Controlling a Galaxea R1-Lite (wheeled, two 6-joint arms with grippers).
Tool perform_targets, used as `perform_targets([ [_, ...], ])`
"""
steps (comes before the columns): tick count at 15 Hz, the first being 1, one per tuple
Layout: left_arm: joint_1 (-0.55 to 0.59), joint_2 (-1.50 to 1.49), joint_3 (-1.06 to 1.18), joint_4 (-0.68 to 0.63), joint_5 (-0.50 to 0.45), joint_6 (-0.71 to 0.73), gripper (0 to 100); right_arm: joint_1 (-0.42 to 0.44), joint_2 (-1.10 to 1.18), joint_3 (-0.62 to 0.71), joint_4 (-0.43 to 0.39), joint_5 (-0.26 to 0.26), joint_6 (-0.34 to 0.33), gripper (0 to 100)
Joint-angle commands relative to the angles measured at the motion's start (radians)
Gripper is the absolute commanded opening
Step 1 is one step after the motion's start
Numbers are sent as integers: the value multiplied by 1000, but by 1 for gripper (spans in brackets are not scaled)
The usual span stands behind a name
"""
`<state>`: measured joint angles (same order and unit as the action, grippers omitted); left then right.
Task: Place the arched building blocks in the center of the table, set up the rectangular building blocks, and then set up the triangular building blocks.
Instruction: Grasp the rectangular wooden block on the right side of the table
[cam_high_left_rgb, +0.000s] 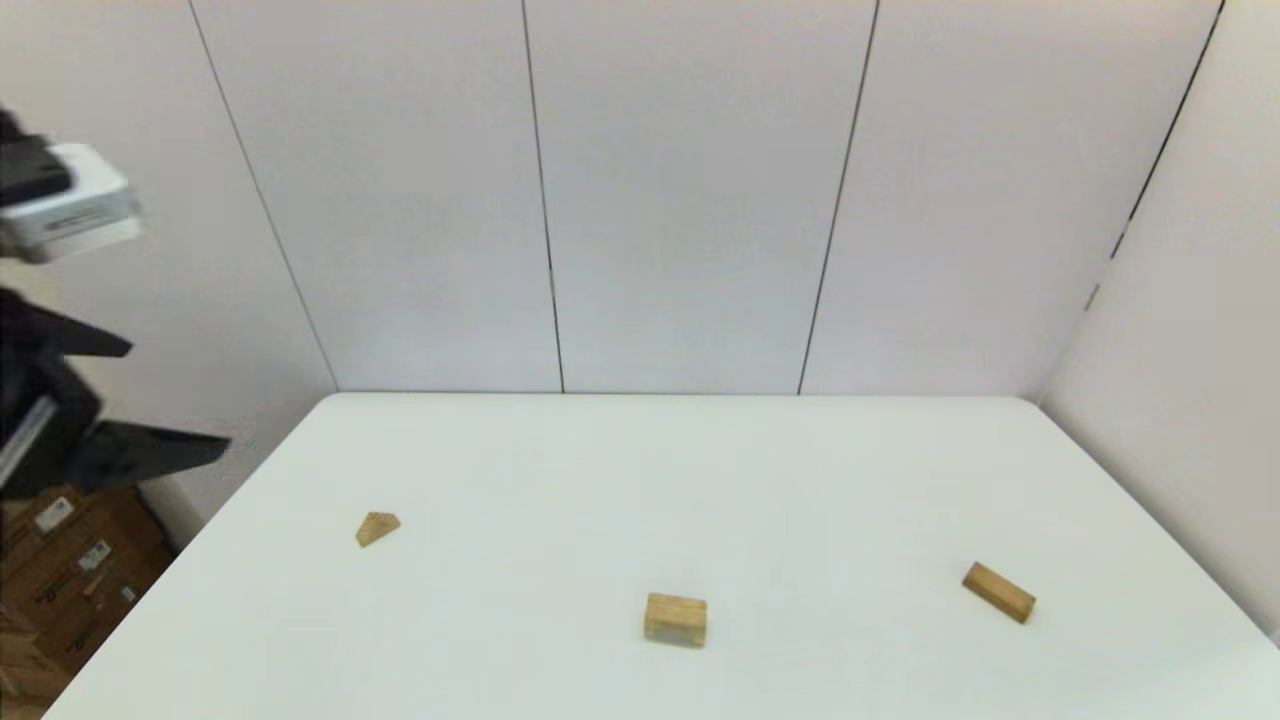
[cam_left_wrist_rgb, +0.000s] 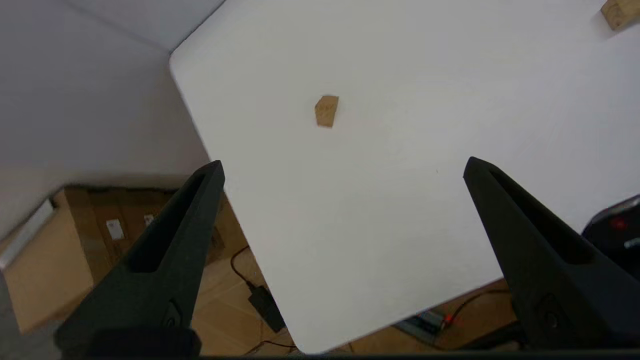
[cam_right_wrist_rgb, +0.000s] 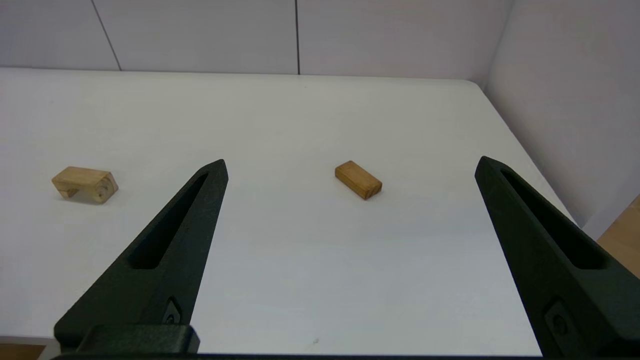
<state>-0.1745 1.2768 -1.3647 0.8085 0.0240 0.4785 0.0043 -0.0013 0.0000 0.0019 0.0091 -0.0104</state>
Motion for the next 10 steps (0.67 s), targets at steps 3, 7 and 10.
perform_targets([
  [3, 182, -867, 550, -66, -4, -40, 100, 0, 0, 2, 0, 0, 0, 100],
  [7, 188, -1048, 658, -72, -6, -101, 100, 0, 0, 2, 0, 0, 0, 100],
  [10, 168, -1133, 748, -97, -6, -138, 100, 0, 0, 2, 0, 0, 0, 100],
])
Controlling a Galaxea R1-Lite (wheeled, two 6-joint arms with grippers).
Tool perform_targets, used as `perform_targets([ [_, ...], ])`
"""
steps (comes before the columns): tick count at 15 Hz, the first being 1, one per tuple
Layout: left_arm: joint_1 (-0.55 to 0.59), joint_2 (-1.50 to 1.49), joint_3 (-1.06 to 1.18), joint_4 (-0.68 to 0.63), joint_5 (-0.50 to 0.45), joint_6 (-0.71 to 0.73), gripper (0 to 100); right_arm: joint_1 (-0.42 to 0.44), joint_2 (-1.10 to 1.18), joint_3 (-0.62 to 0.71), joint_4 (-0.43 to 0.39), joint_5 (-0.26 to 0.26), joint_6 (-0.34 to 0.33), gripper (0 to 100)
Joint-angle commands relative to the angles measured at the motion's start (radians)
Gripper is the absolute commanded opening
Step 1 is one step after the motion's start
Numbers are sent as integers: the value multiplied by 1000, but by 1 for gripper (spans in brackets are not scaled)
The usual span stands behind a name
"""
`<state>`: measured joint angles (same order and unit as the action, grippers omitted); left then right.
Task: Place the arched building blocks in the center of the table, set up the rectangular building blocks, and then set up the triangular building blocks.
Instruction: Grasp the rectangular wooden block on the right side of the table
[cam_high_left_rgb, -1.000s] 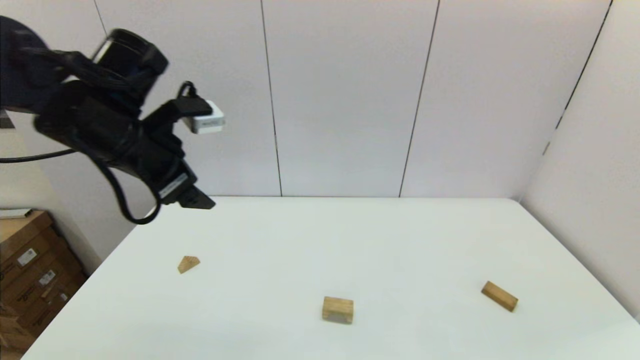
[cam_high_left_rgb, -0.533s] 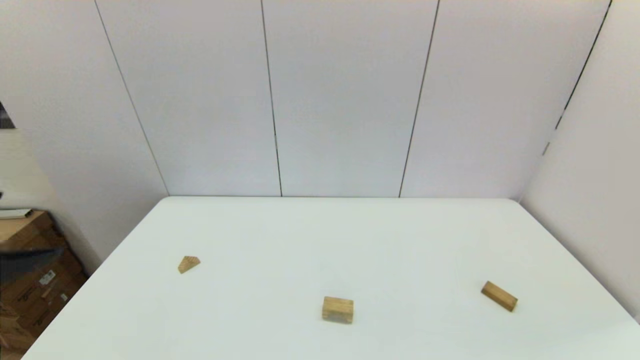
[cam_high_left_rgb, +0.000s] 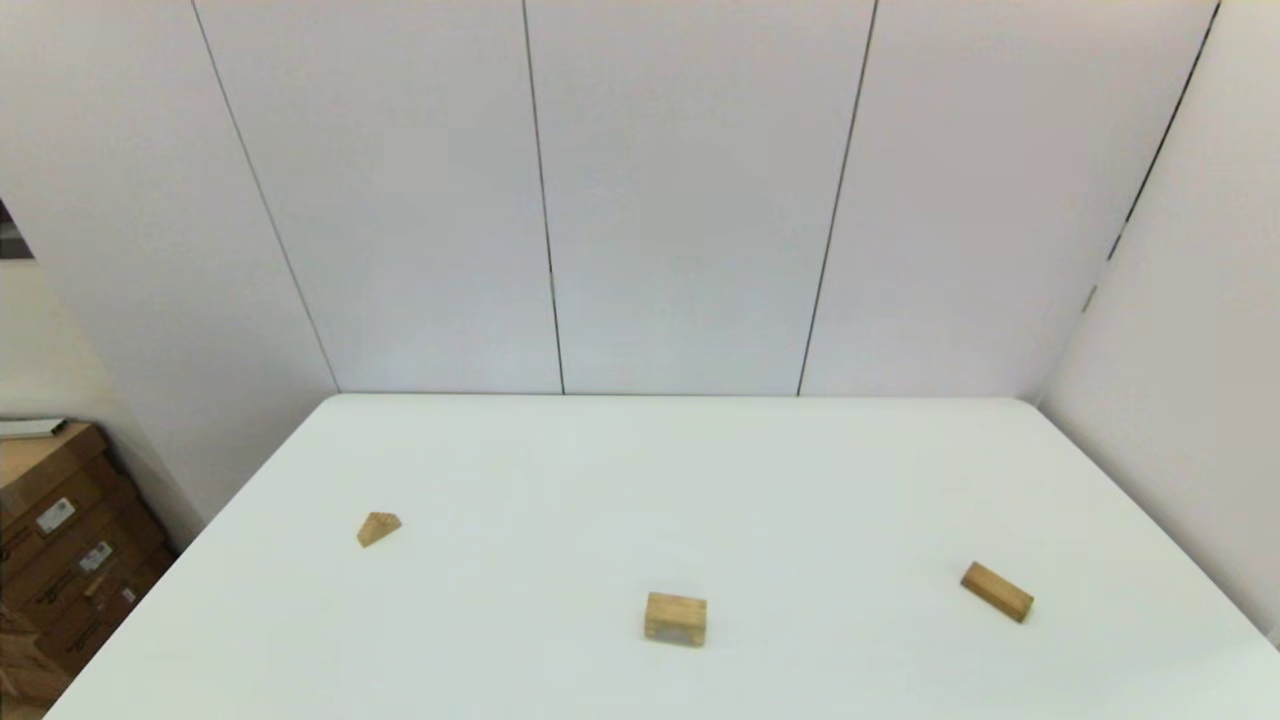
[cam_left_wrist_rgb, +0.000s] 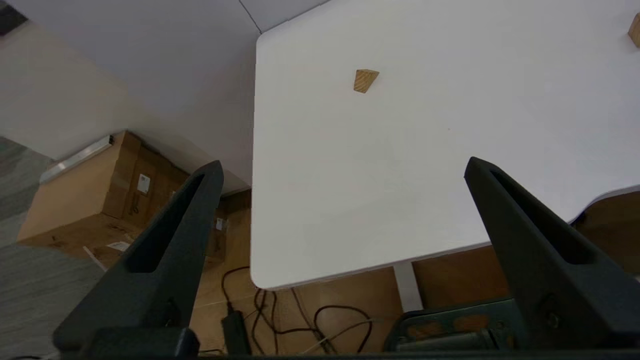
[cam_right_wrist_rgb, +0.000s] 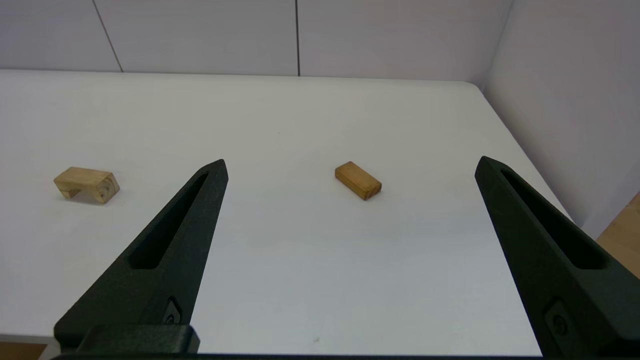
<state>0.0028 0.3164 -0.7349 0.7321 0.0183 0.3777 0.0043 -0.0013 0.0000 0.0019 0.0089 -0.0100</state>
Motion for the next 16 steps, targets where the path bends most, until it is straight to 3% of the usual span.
perform_targets([
  [1, -9, -195, 163, -54, 0, -37, 100, 0, 0, 2, 0, 0, -1, 100],
  [7, -7, -315, 422, -249, -47, -98, 100, 0, 0, 2, 0, 0, -1, 100],
  [12, -7, -315, 687, -645, -61, -161, 100, 0, 0, 2, 0, 0, -1, 100],
  [16, -7, -315, 726, -708, -69, -198, 100, 0, 0, 2, 0, 0, -1, 100],
])
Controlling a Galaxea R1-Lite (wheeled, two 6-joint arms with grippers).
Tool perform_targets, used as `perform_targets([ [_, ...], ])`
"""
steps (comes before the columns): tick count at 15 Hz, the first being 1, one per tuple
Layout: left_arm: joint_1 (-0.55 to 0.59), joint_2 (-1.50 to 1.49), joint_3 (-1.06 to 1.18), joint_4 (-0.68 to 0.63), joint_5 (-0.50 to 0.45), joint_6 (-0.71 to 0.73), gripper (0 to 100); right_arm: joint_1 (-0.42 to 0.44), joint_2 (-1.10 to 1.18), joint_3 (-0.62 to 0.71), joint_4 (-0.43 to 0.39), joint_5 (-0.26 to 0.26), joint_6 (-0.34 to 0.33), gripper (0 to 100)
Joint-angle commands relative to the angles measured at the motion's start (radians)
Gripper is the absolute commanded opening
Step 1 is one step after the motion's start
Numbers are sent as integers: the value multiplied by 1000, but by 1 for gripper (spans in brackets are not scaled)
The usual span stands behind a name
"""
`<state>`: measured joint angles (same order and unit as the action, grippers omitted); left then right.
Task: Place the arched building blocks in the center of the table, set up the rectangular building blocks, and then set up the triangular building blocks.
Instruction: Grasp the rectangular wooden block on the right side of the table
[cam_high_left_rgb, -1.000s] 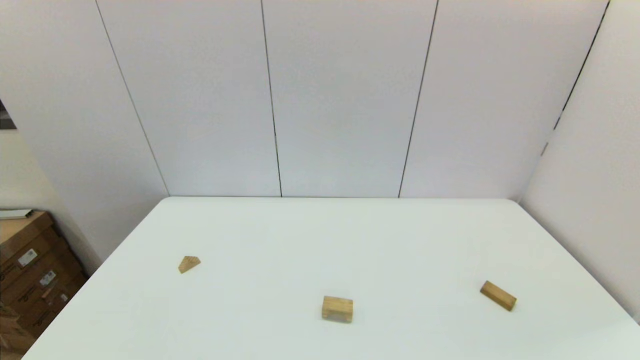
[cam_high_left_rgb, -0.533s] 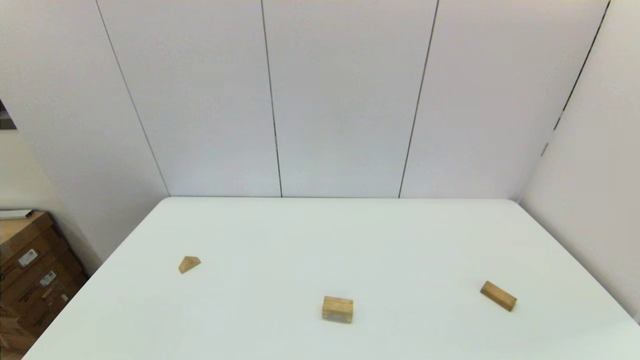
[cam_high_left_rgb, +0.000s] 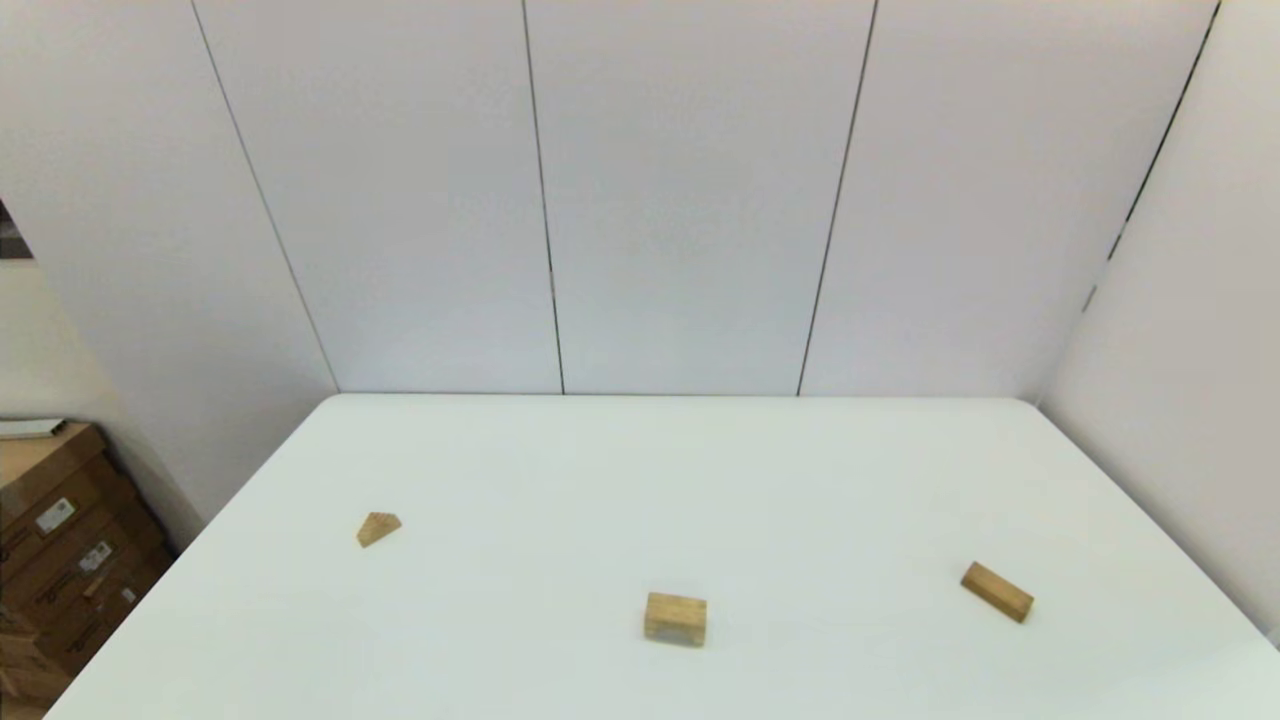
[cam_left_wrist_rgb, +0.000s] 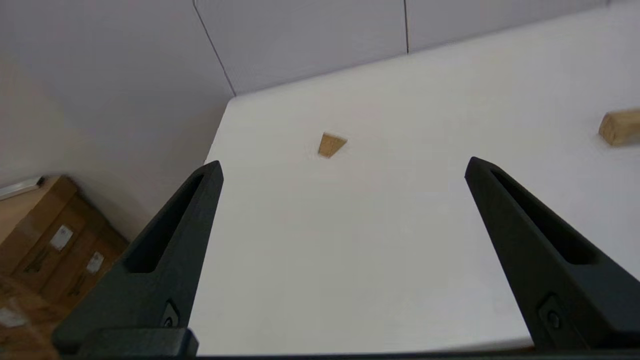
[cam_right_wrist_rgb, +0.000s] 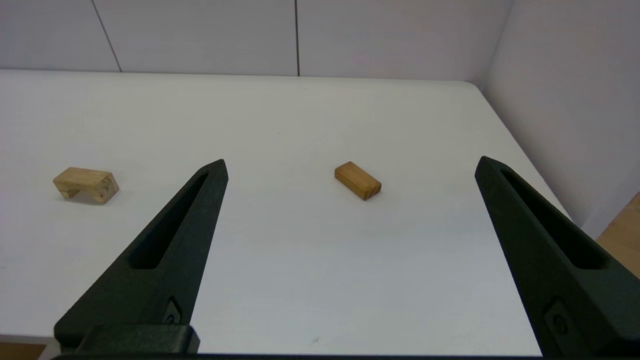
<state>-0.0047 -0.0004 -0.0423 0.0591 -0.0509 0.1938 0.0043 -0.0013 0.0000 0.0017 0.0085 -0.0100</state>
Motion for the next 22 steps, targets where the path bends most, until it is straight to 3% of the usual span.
perform_targets([
  [1, 0, 2, 33, -35, 2, -20, 100, 0, 0, 2, 1, 1, -1, 100],
  [7, 0, 2, 36, -38, 52, -175, 100, 0, 0, 2, 0, 1, -1, 100],
  [22, 0, 2, 36, -38, 52, -178, 100, 0, 0, 2, 1, 1, -1, 100],
])
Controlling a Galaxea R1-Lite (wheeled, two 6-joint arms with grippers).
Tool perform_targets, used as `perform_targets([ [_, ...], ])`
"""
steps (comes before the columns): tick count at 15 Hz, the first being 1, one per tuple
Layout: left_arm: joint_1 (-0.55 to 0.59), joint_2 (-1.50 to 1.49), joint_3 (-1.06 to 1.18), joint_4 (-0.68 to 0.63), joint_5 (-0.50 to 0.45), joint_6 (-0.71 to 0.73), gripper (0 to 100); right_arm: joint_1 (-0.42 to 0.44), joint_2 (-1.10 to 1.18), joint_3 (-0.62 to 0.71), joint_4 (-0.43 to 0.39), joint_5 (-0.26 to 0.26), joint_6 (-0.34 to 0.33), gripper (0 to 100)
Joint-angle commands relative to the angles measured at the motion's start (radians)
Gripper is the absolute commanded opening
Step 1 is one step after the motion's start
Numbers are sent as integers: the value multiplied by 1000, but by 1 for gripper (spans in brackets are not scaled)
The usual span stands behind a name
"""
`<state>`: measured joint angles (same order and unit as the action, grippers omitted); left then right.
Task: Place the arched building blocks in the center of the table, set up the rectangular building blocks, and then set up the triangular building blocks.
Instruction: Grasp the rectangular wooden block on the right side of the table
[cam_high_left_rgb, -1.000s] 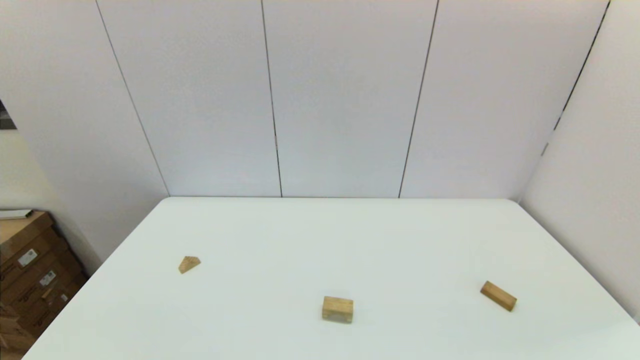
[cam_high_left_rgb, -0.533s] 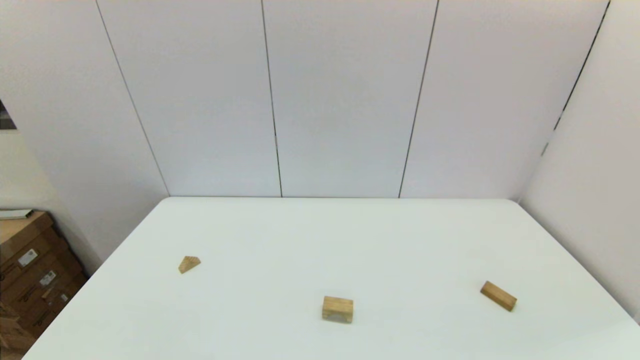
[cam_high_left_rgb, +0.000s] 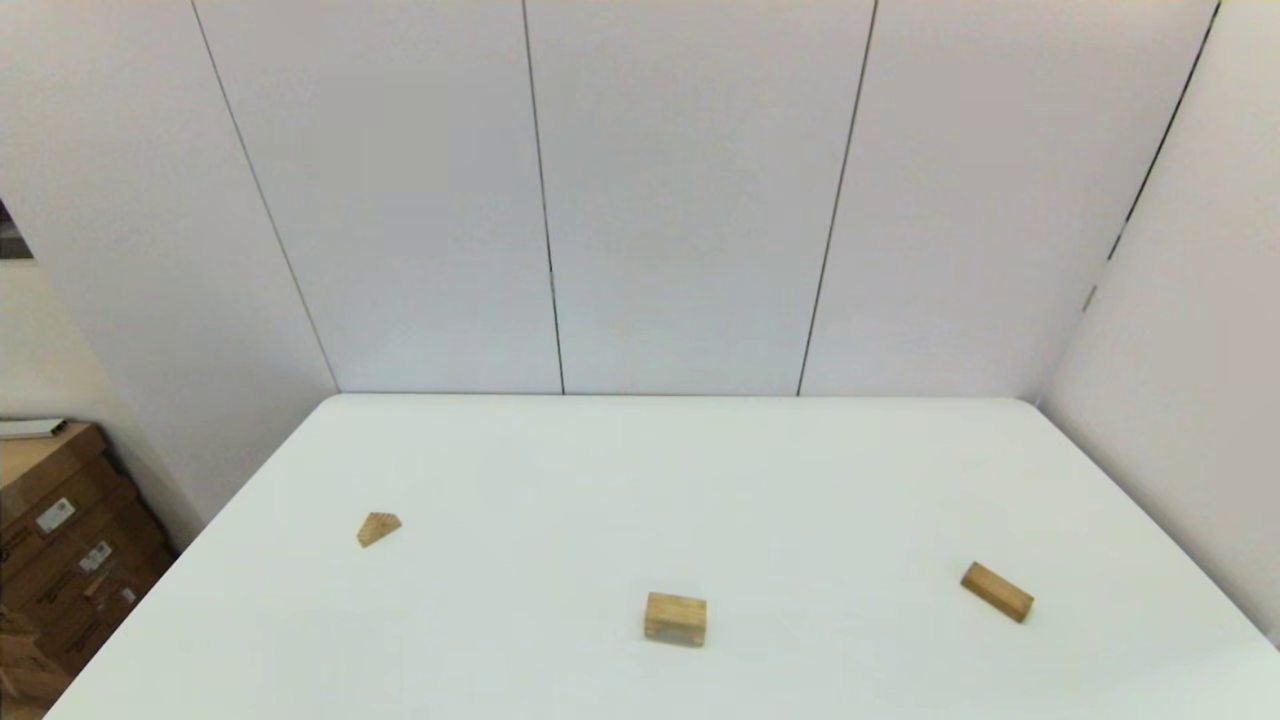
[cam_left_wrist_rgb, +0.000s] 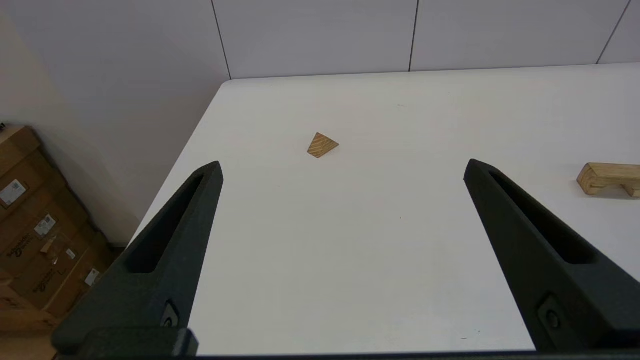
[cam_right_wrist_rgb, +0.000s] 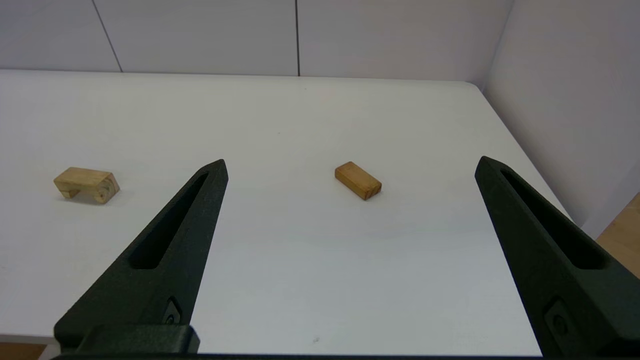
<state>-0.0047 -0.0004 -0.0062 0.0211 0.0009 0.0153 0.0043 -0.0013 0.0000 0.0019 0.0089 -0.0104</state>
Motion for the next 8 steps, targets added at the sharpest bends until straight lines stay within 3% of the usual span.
perform_targets([
  [1, 0, 2, 0, 0, 1, 0, 100, 0, 0, 2, 1, 0, 0, 100],
  [8, 0, 2, 0, 0, 1, 0, 100, 0, 7, 0, 3, 3, -14, 100],
])
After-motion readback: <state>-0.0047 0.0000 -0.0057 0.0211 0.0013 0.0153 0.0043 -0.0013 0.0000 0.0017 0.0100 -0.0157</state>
